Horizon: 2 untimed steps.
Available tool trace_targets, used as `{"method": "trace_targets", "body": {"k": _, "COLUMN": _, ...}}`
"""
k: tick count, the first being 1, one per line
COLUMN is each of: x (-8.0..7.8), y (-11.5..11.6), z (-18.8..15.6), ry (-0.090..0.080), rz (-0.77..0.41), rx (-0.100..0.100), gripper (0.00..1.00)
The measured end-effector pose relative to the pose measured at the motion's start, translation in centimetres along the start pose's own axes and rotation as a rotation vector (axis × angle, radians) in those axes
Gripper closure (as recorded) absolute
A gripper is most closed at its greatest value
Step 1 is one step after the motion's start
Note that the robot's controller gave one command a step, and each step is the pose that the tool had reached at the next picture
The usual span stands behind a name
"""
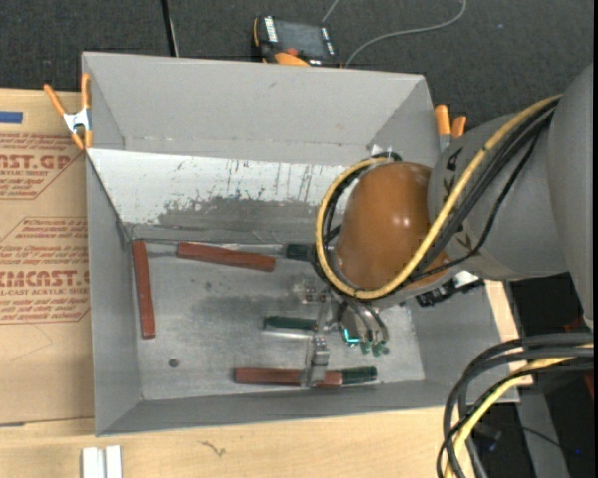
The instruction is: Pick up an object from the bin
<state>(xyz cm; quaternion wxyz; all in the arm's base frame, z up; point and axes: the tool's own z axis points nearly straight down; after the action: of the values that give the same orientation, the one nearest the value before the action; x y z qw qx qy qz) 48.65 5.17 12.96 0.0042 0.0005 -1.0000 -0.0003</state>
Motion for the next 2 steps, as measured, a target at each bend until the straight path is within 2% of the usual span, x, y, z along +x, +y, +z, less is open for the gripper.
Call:
{"method": "trace_targets", "body": {"k": 1, "x": -6.7, "y": 0.71, "z": 6.26, "ry": -0.009, "rz": -0.058, "rx": 0.001, "gripper": 0.0}}
{"method": "trace_targets", "body": {"k": 2, "x": -6.65, "y": 0.68, "z": 5.92, "ry": -0.01, "rz": -0.055, "rx": 0.0, "gripper": 1.0}}
